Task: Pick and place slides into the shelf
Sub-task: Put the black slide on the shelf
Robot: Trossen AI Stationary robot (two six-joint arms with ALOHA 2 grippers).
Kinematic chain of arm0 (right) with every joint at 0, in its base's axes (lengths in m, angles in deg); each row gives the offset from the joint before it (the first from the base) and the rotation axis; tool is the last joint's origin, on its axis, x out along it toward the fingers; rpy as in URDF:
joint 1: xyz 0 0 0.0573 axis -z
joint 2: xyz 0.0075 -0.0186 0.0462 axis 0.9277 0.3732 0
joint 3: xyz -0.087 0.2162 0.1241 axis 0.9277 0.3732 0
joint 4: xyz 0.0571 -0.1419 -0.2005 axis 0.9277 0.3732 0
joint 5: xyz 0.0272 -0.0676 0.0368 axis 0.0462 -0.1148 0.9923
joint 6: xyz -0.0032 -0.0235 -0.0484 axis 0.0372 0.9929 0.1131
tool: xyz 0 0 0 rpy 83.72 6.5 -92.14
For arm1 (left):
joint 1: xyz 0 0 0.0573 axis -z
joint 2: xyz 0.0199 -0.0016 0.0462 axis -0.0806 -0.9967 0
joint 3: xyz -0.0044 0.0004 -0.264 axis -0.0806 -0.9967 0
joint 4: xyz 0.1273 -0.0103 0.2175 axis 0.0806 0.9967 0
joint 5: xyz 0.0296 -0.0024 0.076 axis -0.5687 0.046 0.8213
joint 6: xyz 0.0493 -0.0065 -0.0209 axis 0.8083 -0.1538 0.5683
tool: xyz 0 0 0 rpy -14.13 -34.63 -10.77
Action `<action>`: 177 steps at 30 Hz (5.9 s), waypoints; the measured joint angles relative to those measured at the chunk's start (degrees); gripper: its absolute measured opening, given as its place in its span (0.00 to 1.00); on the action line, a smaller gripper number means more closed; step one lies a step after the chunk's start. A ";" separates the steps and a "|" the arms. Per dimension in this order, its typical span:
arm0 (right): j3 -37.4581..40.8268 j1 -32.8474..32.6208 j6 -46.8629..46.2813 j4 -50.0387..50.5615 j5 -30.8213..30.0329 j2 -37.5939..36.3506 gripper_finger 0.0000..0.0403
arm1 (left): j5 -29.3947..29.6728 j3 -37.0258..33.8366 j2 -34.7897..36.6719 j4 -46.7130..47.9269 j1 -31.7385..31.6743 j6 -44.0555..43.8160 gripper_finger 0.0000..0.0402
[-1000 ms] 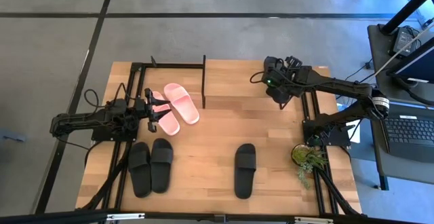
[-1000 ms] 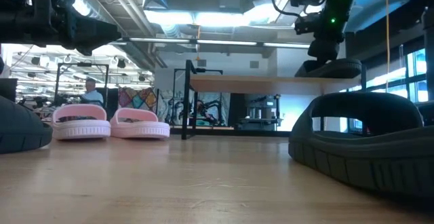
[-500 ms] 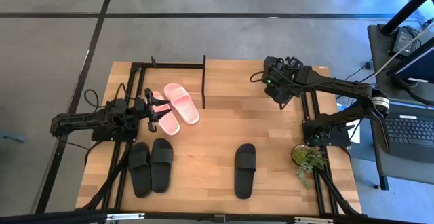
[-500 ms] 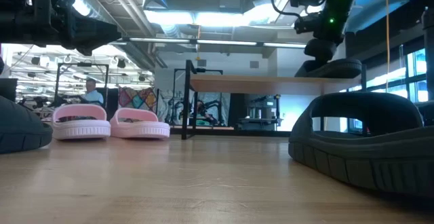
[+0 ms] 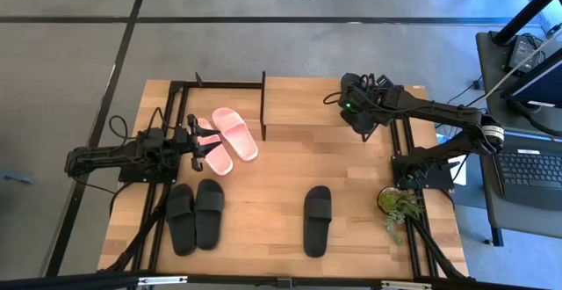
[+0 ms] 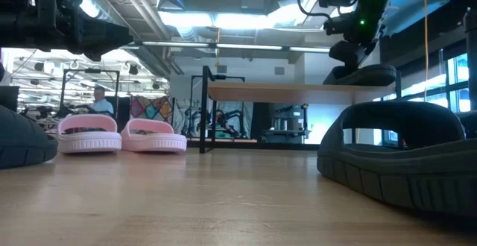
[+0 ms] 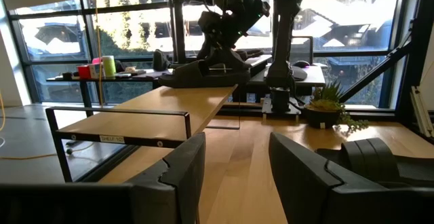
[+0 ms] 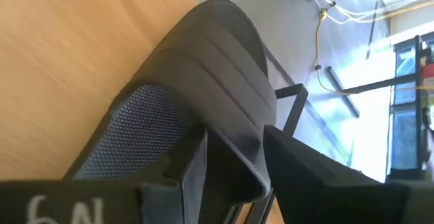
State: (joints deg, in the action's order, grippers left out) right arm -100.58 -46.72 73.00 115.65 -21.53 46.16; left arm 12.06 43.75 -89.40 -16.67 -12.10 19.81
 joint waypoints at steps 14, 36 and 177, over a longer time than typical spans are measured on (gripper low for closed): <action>0.00 0.00 -9.14 0.00 -0.18 0.00 0.36 | 0.00 0.00 0.00 0.00 0.01 0.02 0.39; 0.00 0.02 -23.65 -0.02 -0.16 0.00 0.37 | 0.00 0.00 0.00 -0.02 0.00 0.01 0.39; -20.35 -58.69 -23.03 -0.23 21.53 38.47 0.67 | -0.02 0.00 0.00 0.18 0.00 -0.22 0.39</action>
State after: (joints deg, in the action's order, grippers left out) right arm -120.93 -105.41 49.98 115.42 0.00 84.63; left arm 12.04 43.75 -89.40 -16.49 -12.11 19.59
